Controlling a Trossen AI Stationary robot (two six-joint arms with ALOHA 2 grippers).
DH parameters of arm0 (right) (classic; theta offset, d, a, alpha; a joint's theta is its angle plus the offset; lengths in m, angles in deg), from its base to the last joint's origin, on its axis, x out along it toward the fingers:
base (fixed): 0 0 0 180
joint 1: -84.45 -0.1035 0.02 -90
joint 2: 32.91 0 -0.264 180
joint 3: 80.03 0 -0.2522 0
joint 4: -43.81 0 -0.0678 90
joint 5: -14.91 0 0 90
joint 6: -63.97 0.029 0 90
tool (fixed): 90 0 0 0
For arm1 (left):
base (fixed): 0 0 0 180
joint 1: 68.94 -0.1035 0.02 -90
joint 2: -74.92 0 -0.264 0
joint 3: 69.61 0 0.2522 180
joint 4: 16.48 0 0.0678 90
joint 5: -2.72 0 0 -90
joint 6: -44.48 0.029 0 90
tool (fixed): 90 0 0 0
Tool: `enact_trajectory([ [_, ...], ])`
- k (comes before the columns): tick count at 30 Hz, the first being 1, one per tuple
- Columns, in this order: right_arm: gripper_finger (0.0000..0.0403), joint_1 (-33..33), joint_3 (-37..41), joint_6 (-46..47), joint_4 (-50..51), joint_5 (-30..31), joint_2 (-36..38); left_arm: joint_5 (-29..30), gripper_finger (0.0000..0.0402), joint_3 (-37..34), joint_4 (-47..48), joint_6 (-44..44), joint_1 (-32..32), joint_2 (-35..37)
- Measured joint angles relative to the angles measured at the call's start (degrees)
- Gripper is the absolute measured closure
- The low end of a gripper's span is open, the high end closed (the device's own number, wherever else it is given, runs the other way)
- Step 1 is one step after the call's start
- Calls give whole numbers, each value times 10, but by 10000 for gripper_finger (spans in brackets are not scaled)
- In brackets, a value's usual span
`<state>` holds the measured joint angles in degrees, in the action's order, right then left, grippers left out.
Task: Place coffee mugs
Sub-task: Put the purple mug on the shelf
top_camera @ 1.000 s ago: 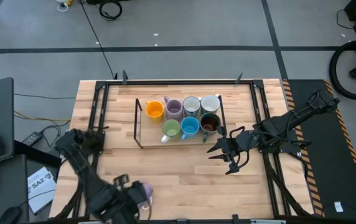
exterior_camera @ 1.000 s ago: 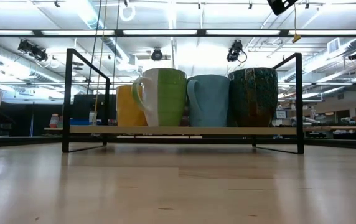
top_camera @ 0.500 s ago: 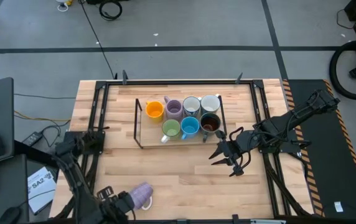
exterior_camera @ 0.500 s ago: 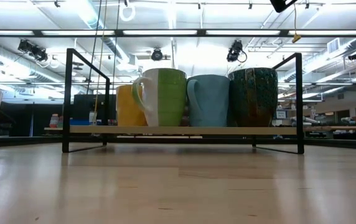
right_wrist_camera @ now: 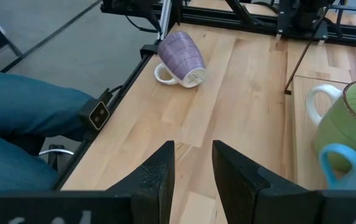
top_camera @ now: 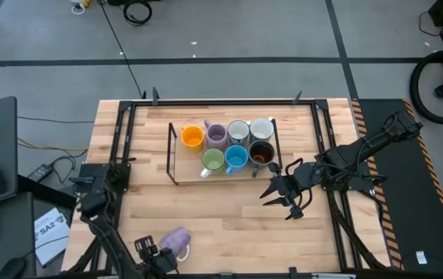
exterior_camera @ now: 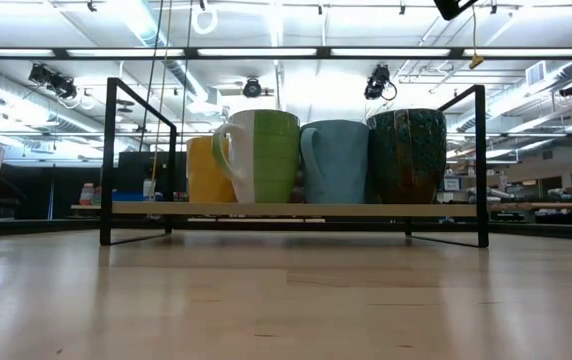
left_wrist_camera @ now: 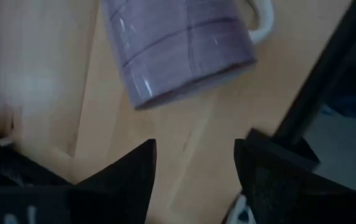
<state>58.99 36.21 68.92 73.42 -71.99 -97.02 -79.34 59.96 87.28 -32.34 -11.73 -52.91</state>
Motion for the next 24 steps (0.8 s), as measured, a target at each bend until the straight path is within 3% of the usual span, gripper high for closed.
enact_trajectory([
  [18, 290, 0, 0, 0, 0, 0, 0, -30, 182, 0, 0, -126, 15, -31],
  [24, 290, 0, 0, 0, 0, 0, 0, -52, 182, 0, 0, -130, 8, -31],
])
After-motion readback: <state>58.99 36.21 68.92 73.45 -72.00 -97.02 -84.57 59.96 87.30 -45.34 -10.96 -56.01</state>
